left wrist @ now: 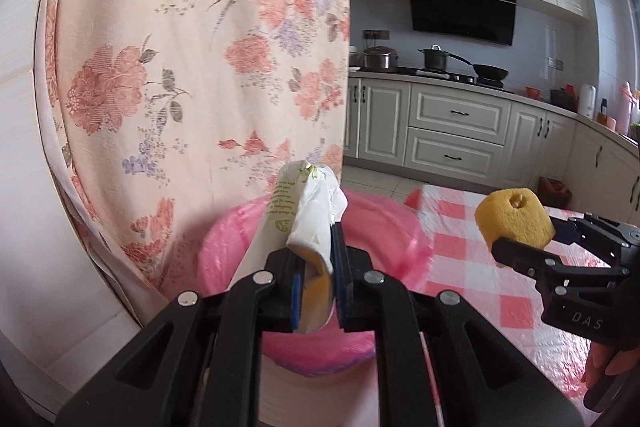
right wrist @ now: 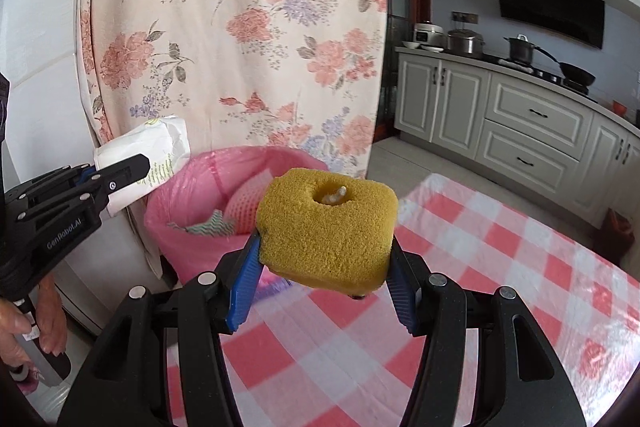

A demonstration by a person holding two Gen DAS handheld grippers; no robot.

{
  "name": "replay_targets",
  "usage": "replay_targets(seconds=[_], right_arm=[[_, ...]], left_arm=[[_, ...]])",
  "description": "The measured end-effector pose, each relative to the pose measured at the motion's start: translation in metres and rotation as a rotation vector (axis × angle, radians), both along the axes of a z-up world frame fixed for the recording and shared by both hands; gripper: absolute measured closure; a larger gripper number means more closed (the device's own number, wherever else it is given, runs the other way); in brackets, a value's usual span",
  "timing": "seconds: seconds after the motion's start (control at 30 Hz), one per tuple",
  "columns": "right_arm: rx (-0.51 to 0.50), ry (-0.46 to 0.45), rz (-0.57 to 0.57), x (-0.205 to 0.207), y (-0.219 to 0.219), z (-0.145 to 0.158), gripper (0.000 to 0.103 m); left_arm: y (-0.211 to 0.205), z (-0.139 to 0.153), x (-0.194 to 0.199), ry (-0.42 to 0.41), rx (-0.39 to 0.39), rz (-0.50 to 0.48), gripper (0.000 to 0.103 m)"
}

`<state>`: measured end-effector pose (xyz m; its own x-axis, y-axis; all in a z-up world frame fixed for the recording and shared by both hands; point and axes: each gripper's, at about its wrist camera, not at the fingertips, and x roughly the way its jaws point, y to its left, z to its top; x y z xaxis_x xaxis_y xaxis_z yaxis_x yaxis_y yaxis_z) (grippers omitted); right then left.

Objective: Collect trash
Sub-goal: 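Carry the paper tube and sponge to the pink bin and release both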

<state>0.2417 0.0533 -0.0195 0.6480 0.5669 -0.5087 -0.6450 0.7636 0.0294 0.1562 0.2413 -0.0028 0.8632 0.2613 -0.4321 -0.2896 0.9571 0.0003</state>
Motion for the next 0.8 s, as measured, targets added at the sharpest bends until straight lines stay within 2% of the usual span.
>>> replay_targets(seconds=[0.27, 0.57, 0.63, 0.67, 0.7, 0.73, 0.8], right_arm=[[0.006, 0.026, 0.059, 0.037, 0.047, 0.002, 0.048], [-0.019, 0.045, 0.103, 0.066, 0.083, -0.011, 0.046], [-0.019, 0.049, 0.121, 0.070, 0.088, -0.014, 0.043], [-0.019, 0.045, 0.123, 0.072, 0.090, -0.015, 0.039], [-0.022, 0.044, 0.121, 0.074, 0.091, -0.017, 0.036], [-0.025, 0.044, 0.116, 0.075, 0.091, -0.018, 0.036], [-0.019, 0.053, 0.108, 0.078, 0.087, -0.019, 0.036]], left_arm=[[0.044, -0.009, 0.035, 0.034, -0.060, 0.030, 0.091], [0.061, -0.025, 0.056, 0.070, -0.080, 0.037, 0.089], [0.064, -0.029, 0.059, 0.077, -0.088, 0.032, 0.082], [0.065, -0.030, 0.061, 0.081, -0.083, 0.035, 0.067], [0.065, -0.030, 0.060, 0.077, -0.073, 0.046, 0.058], [0.066, -0.030, 0.059, 0.072, -0.066, 0.054, 0.057], [0.068, -0.030, 0.056, 0.068, -0.059, 0.071, 0.046]])
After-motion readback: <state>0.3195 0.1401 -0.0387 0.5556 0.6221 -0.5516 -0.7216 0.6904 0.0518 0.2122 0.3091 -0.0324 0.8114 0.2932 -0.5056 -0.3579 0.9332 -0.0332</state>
